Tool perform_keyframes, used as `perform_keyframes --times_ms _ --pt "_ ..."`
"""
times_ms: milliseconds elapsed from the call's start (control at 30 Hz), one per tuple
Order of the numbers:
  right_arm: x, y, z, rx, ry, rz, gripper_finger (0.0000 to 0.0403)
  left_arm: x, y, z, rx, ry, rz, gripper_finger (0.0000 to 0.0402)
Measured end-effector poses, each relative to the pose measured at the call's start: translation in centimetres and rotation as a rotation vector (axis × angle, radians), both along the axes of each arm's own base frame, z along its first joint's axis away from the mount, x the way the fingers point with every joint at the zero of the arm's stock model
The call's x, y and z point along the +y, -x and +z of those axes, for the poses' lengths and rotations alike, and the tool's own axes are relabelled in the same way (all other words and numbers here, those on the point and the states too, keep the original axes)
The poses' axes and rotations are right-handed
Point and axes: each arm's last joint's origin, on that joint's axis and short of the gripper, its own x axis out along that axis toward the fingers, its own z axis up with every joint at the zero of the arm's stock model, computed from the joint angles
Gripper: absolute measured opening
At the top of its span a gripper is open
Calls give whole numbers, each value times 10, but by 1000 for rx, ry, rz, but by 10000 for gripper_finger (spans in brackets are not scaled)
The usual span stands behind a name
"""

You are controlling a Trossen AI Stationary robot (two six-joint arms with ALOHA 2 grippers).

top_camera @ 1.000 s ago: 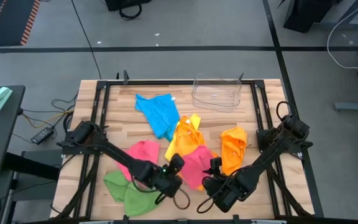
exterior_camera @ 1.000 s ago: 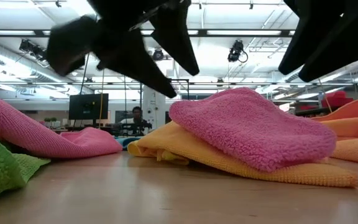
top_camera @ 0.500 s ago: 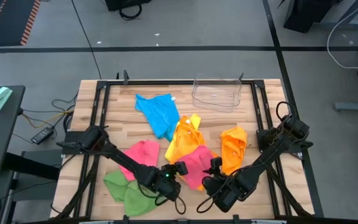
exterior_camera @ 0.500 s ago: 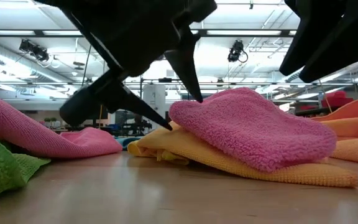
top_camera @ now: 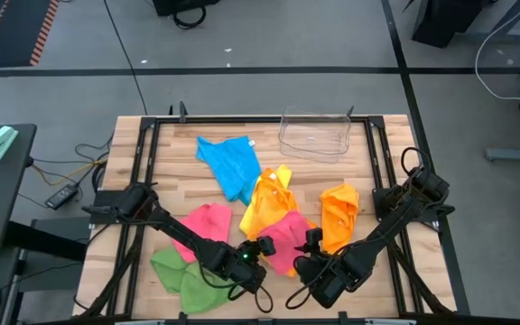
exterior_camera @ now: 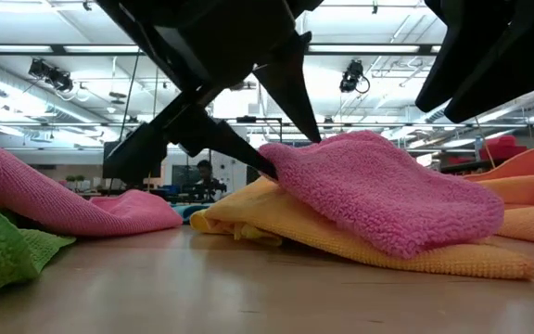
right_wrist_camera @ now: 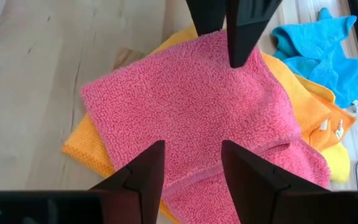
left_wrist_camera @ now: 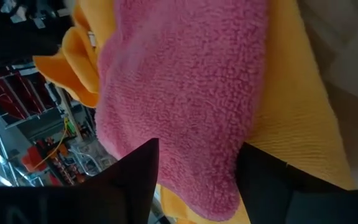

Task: Fold microfiber towels
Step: Fold the top pink microfiber cloth

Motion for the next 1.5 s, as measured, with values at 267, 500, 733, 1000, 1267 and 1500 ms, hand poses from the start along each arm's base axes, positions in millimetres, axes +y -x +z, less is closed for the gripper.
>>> perform_keyframes --times_ms 267,500,733,1000,1267,1500 --pt "1 -1 0 -13 -12 0 168 6 0 -2 84 -78 -46 177" --pt "1 -1 0 -14 -13 1 168 8 -1 -3 102 -37 -60 205" --pt "1 -1 0 -16 -14 1 168 13 -6 -2 56 6 -20 240" --pt "4 0 1 -28 -20 7 168 6 -8 1 -20 73 0 189" --pt "8 -1 2 -48 -23 30 168 5 -7 1 -80 166 77 83" --pt "12 -6 1 -99 -40 90 168 2 -2 3 -97 280 144 16"
